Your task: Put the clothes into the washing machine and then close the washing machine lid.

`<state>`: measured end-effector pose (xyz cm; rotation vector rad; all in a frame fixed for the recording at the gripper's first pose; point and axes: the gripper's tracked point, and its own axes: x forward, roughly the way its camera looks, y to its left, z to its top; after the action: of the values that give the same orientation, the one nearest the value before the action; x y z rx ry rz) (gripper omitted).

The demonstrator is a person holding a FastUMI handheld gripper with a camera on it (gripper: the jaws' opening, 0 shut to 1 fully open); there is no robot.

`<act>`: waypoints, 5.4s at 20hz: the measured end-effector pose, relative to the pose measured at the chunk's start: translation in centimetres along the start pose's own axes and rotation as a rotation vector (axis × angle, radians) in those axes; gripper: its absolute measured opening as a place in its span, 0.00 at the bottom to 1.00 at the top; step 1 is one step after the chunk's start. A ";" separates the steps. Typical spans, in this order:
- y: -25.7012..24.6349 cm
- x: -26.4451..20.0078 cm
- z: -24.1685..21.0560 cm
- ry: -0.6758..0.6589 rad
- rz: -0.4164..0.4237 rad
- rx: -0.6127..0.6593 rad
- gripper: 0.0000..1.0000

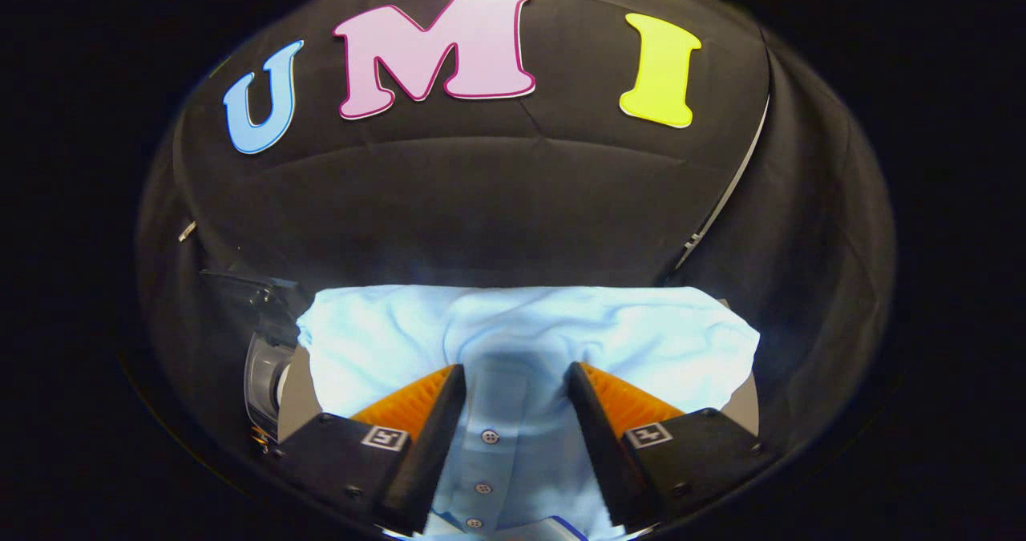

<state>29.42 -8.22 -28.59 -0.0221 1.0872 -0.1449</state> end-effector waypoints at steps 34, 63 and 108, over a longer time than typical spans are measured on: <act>23.1 -18.1 4.2 -0.262 0.373 -0.067 0.08; 41.5 1.8 -12.5 0.098 0.388 -0.221 0.08; 41.9 -0.4 -0.3 -0.201 0.335 -0.135 0.99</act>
<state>33.46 33.38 -32.13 0.0238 0.8847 0.2286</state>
